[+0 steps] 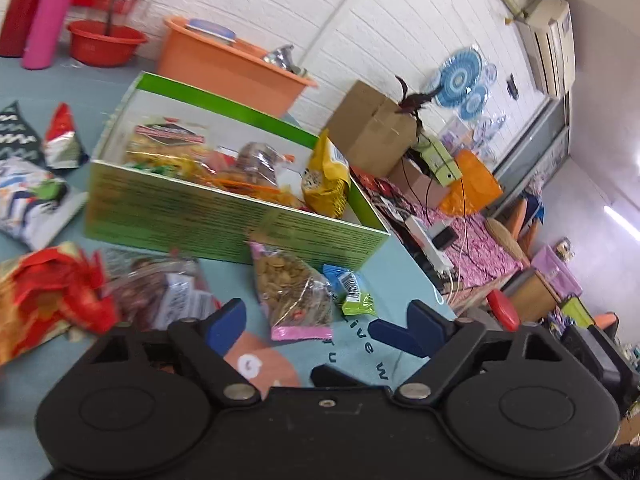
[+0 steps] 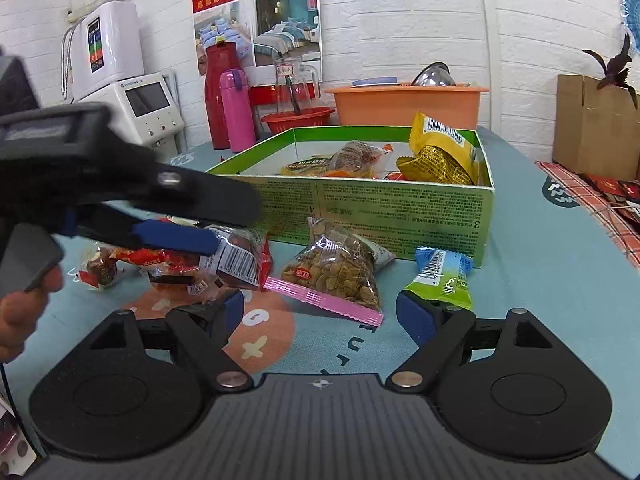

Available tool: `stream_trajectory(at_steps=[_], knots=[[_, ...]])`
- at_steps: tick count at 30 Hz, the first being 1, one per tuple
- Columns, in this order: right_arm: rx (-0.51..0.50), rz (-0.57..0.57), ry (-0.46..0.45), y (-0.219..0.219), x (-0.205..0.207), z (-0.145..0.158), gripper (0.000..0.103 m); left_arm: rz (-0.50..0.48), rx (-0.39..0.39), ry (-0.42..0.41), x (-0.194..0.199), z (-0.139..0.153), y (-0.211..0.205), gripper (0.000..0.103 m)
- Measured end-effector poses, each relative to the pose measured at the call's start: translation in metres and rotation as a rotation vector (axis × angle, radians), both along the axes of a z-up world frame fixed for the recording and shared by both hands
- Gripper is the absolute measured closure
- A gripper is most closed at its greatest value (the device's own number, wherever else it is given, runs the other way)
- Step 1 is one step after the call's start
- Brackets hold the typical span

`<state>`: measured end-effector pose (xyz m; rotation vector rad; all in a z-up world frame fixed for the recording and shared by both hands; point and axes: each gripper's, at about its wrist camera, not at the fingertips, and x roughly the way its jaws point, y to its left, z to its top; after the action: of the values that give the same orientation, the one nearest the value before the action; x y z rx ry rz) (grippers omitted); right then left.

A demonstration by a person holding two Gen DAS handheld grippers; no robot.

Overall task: Organize snacks
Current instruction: 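Grasp the pink-edged clear seed bag with the left tool, then carry the seed bag into the green box and open the left tool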

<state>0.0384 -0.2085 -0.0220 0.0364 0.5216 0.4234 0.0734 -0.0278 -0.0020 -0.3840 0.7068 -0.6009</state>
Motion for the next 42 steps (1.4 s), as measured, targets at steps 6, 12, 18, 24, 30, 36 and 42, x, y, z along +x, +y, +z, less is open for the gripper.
stream_trajectory(at_steps=[6,12,18,24,30,36,42], knots=[[-0.003,0.007,0.025,-0.003,0.009,-0.006,0.000,-0.029,0.066,0.017,0.029,-0.009,-0.025,0.022],[-0.054,0.057,0.063,0.004,0.034,-0.004,0.000,-0.049,0.097,0.054,0.042,-0.020,-0.032,0.023],[-0.037,0.073,0.097,0.003,0.051,-0.010,0.006,-0.056,0.119,0.104,0.056,-0.033,-0.033,0.064],[0.001,0.045,0.094,-0.002,0.042,-0.008,0.032,-0.060,0.133,0.067,0.042,-0.026,-0.030,0.066],[0.006,0.047,0.043,-0.001,0.025,0.007,0.035,-0.057,0.120,0.018,0.025,-0.009,-0.025,0.066],[0.016,0.056,-0.072,0.000,0.021,0.038,0.035,-0.052,0.124,-0.114,0.012,0.028,-0.024,0.066],[0.011,0.057,-0.142,0.005,0.045,0.055,0.035,-0.030,0.113,-0.174,0.031,0.048,-0.021,0.066]])
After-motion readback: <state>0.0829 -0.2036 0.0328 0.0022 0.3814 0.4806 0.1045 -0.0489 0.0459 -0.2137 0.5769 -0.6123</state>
